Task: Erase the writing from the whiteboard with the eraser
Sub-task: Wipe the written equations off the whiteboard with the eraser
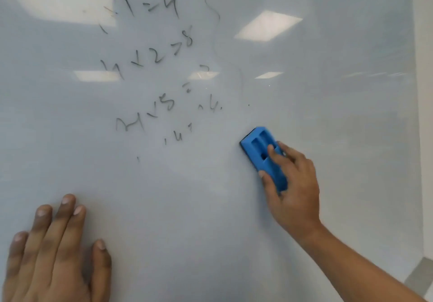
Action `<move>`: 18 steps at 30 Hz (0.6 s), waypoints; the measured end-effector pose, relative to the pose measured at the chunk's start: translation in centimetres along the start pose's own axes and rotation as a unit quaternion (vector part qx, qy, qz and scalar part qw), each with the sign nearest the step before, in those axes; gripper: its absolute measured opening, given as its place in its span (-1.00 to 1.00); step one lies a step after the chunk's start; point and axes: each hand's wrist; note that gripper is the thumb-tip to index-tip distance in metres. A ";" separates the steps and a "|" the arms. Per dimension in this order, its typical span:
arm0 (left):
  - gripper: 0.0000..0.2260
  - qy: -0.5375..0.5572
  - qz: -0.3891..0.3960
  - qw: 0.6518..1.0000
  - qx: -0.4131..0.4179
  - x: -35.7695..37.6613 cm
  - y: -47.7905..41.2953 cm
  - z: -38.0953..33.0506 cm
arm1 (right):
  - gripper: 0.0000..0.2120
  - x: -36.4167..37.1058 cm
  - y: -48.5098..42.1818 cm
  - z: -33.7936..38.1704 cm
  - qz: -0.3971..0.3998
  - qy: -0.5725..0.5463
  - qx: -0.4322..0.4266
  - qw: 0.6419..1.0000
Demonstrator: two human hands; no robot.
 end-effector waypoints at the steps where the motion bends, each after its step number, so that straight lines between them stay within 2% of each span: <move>1: -0.50 0.002 0.014 0.999 -0.037 -0.5 -0.3 -0.8 | -0.59 0.7 -1.7 -0.4 -0.041 0.001 0.104 0.994; 2: -0.50 0.000 0.000 0.998 -0.066 -1.1 -0.4 -1.7 | -0.57 1.4 -3.1 -0.6 -0.067 -0.009 0.194 0.979; 3: -0.49 0.015 0.000 0.997 -0.080 -1.8 -0.8 -2.7 | -0.57 1.7 -4.0 -0.3 -0.083 -0.005 0.226 0.971; 5: -0.46 0.014 0.002 0.997 -0.074 -2.4 -1.8 -3.2 | -0.55 2.1 -3.4 1.7 -0.086 -0.035 0.231 0.968; 7: -0.44 0.007 -0.003 0.997 -0.077 -2.6 -3.3 -2.3 | -0.55 1.7 -1.3 4.4 -0.041 -0.076 0.169 0.982; 10: -0.40 0.010 0.010 0.995 -0.095 -3.2 -5.7 -1.0 | -0.59 1.4 2.3 9.0 0.056 -0.120 0.006 0.991; 12: -0.38 -0.001 0.023 0.995 -0.093 -3.4 -7.2 -0.2 | -0.72 1.5 4.5 12.1 0.089 -0.119 -0.183 0.972; 13: -0.38 -0.016 0.036 0.996 -0.081 -3.4 -7.6 0.2 | -0.78 1.7 4.8 13.1 0.099 -0.114 -0.251 0.956; 14: -0.39 -0.039 0.048 0.996 -0.064 -3.4 -7.9 0.4 | -0.80 1.9 4.3 13.8 0.102 -0.116 -0.281 0.947; 16: -0.40 -0.069 0.063 0.995 -0.040 -3.4 -7.7 0.5 | -0.73 2.9 1.9 13.6 0.080 -0.125 -0.258 0.955; 18: -0.40 -0.077 0.061 0.995 -0.029 -3.5 -7.4 0.6 | -0.61 4.1 -1.6 12.3 0.041 -0.094 -0.154 0.983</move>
Point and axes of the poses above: each hand's wrist, its own y-axis away from the middle knuckle, its own x-axis out of the palm, z = x × y, and after that the axes turned 13 degrees about -z, right-handed
